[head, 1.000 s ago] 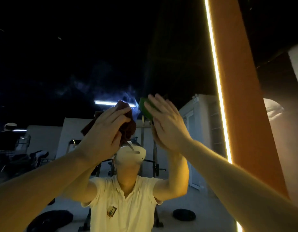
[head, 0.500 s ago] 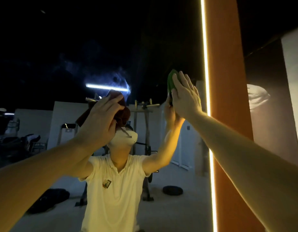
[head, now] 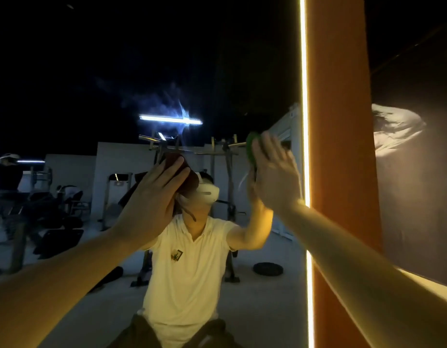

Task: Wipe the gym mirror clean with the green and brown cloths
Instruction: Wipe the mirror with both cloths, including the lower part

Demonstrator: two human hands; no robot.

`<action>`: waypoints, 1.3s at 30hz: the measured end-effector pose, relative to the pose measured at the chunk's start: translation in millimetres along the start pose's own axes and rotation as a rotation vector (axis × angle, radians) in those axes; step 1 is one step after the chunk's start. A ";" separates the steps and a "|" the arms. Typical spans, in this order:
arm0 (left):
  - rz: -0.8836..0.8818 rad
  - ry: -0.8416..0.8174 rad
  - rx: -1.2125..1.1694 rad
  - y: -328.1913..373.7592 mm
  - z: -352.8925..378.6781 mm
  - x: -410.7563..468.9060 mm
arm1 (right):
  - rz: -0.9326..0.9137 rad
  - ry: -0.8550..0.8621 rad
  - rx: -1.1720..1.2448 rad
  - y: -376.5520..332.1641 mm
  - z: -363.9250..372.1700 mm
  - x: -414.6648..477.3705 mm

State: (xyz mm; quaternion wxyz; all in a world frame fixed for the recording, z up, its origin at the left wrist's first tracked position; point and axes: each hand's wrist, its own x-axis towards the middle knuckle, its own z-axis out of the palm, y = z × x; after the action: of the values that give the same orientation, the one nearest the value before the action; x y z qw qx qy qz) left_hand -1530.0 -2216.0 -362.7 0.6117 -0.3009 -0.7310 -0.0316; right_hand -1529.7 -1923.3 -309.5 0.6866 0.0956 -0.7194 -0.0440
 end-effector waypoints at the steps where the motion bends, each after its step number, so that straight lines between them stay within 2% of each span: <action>1: -0.001 -0.007 0.001 1.7 -0.9 -0.3 | 0.083 0.024 0.004 4.5 -1.8 17.4; 3: -0.006 -0.025 0.003 3.0 -2.1 -1.7 | 0.082 0.068 0.024 -0.7 2.3 14.6; 5: -0.023 -0.039 0.013 4.6 -2.4 -5.3 | 0.019 0.078 0.073 -20.7 8.6 -34.9; 9: -0.009 -0.090 0.079 8.6 -2.7 -22.8 | -0.345 -0.068 0.100 -44.2 14.6 -150.3; 11: 0.035 -0.156 0.139 6.5 -3.9 -36.9 | -0.502 -0.102 0.034 -30.8 11.6 -146.7; 12: 0.062 -0.193 0.170 3.2 -4.3 -42.1 | -0.518 -0.103 0.007 -23.8 9.5 -133.0; 15: 0.121 -0.223 0.203 -5.2 -7.4 -48.2 | -0.310 -0.001 -0.034 -11.1 4.1 -78.1; 17: 0.138 -0.162 0.184 -6.4 -7.9 -46.7 | -0.167 0.102 -0.063 -4.6 3.4 -41.5; 21: 0.205 -0.084 0.195 -12.7 -1.7 -44.6 | 0.039 0.204 -0.120 -13.6 8.8 29.4; 23: 0.208 -0.054 0.210 -24.2 -4.7 -34.3 | 0.099 0.230 0.027 -34.4 17.6 62.4; 25: 0.135 0.006 0.173 -36.4 -10.6 -14.3 | 0.102 0.235 0.208 -52.8 27.8 85.4; 28: 0.014 0.040 0.039 -39.3 -13.7 8.5 | 0.078 0.306 0.295 -62.4 42.3 90.8; 31: -0.019 0.049 -0.002 -33.6 -9.4 8.3 | -0.068 0.246 0.317 -72.0 39.2 52.9; 36: 0.022 0.011 0.022 -20.7 4.8 -23.3 | -0.479 -0.115 0.148 -88.7 19.3 -110.5; 38: 0.045 -0.006 0.045 -19.0 6.7 -27.4 | -0.658 -0.198 0.059 -63.7 11.7 -117.8; 39: 0.049 -0.018 0.055 -18.3 6.5 -28.2 | -0.669 -0.214 -0.003 -48.2 9.9 -101.6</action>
State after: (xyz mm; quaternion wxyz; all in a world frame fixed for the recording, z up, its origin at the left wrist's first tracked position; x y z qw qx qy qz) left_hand -1542.5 -2239.6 -384.2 0.6136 -0.3020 -0.7296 0.0060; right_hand -1531.9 -1951.0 -418.9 0.5552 0.3199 -0.7158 -0.2775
